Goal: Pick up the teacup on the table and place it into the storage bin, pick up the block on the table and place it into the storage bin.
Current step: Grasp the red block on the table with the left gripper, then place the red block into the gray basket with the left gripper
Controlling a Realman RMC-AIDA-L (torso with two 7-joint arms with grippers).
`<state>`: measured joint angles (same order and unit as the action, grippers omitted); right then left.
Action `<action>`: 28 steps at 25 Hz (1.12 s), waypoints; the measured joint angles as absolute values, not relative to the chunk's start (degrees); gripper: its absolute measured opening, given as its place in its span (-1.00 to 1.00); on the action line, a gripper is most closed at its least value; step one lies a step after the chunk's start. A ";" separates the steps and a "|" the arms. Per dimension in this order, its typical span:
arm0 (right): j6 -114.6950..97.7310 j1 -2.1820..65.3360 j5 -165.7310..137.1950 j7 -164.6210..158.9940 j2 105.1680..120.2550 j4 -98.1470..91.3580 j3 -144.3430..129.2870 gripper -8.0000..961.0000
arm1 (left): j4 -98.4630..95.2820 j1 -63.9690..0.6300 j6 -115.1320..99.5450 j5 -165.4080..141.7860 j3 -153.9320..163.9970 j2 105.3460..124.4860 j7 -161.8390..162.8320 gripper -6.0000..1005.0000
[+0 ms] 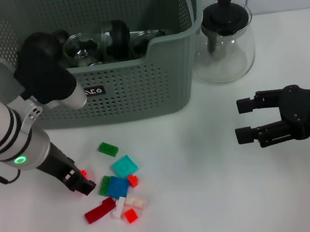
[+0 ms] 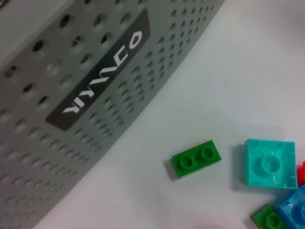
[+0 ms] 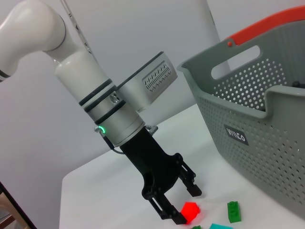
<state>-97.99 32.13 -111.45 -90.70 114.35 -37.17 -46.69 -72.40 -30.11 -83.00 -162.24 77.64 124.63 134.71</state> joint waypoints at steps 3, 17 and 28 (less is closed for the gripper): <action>-98.00 32.06 -111.44 -90.70 114.35 -37.18 -46.63 0.97 | -72.11 -30.18 -82.67 -162.32 77.74 124.63 134.76 0.36; -97.90 31.90 -111.44 -90.06 114.35 -37.18 -46.58 0.97 | -70.92 -30.24 -82.03 -162.97 79.43 124.71 134.65 -0.03; -97.91 31.83 -111.44 -89.98 114.28 -37.18 -46.58 0.97 | -74.50 -29.61 -83.81 -162.77 79.13 124.72 135.31 -0.17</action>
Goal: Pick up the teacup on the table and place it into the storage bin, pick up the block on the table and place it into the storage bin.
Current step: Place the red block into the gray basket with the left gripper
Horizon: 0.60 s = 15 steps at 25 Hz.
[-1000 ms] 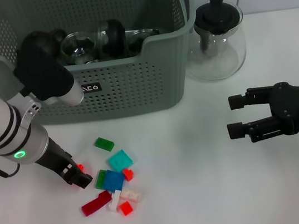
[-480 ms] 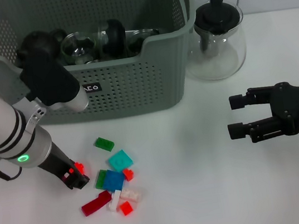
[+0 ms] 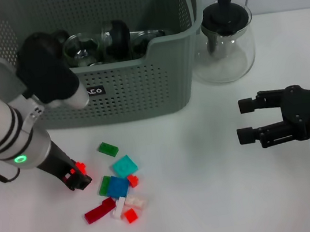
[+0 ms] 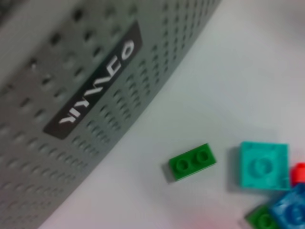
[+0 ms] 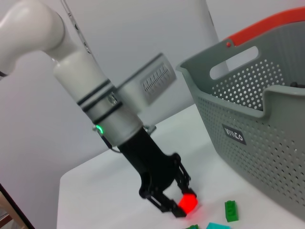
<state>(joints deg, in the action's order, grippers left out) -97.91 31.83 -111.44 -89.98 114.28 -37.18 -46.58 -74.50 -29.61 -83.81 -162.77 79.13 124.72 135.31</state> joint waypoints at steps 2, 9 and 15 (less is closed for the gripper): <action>-97.90 31.78 -111.44 -89.95 114.26 -37.18 -46.58 0.97 | -78.34 -29.22 -87.51 -160.84 76.99 124.72 135.64 -0.17; -97.94 31.70 -111.44 -89.91 114.18 -37.17 -46.58 0.97 | -90.59 -32.10 -105.46 -130.45 54.94 123.84 134.62 -0.17; -98.30 31.78 -111.47 -89.92 114.14 -37.18 -46.58 0.97 | -88.45 -37.94 -100.75 -119.50 47.49 120.44 134.03 -0.16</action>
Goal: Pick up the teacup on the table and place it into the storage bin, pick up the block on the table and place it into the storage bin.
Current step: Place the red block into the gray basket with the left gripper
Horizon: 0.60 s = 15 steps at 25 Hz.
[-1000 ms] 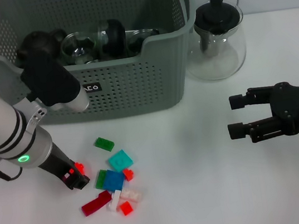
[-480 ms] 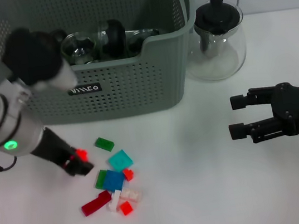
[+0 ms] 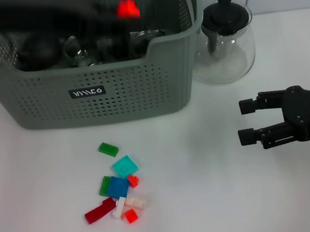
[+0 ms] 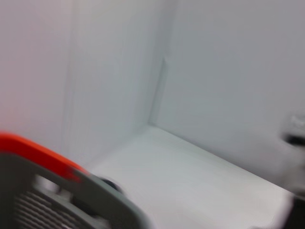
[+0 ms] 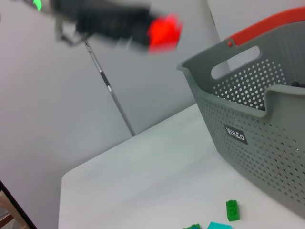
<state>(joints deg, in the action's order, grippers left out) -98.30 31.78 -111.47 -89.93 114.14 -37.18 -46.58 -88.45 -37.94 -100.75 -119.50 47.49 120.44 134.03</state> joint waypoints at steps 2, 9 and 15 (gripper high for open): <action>-98.35 31.78 -111.50 -89.99 114.07 -37.17 -46.58 0.97 | -86.40 -40.00 -95.58 -122.96 48.93 119.44 134.49 -0.16; -98.34 31.67 -111.54 -90.23 113.99 -37.17 -46.58 0.97 | -71.09 -49.15 -80.55 -143.18 51.91 118.42 136.15 -0.16; -98.20 31.71 -111.54 -90.28 113.91 -37.18 -46.58 0.97 | -60.31 -54.64 -73.05 -153.28 52.36 118.52 137.19 -0.16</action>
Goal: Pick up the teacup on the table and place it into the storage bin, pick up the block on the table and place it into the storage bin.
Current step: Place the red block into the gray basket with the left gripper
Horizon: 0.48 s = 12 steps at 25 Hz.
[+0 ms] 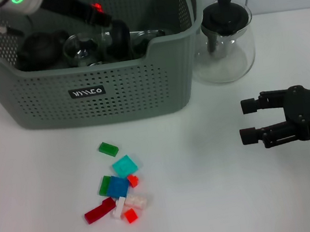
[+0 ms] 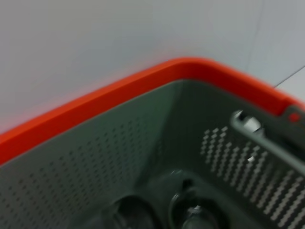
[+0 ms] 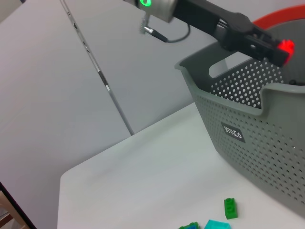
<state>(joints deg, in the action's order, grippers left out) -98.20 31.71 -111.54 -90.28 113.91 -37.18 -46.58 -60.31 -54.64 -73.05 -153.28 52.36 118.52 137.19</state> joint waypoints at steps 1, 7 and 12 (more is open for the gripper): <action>-98.17 31.71 -111.54 -90.25 113.91 -37.18 -46.58 0.97 | -58.67 -55.14 -71.80 -154.59 52.85 118.64 137.45 -0.16; -98.00 31.76 -111.53 -90.04 113.93 -37.18 -46.63 0.97 | -55.53 -55.83 -68.21 -158.05 56.94 118.91 140.06 -0.15; -97.90 31.89 -111.53 -90.02 113.97 -37.18 -46.76 0.97 | -56.09 -55.92 -67.57 -158.92 57.90 119.30 141.37 -0.15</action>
